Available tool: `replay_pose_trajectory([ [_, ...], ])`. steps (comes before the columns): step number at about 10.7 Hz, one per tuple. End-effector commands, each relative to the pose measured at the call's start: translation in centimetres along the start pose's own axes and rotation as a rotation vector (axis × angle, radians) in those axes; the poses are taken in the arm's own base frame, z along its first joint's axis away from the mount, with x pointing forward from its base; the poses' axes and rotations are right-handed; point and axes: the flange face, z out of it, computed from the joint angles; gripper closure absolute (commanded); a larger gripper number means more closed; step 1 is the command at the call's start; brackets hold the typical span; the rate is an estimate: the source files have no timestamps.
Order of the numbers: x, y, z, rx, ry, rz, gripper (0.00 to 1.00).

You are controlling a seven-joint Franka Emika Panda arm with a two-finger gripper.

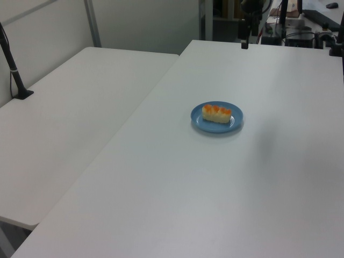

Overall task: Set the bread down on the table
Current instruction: 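Move the open gripper down toward the bread on the blue plate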

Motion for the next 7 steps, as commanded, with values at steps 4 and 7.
replay_pose_trajectory([
  [4, 3.2, -1.9, 6.3, 0.036, -0.023, -0.081, 0.00],
  [7, 5.4, -3.2, 11.3, 0.034, -0.033, -0.076, 0.00],
])
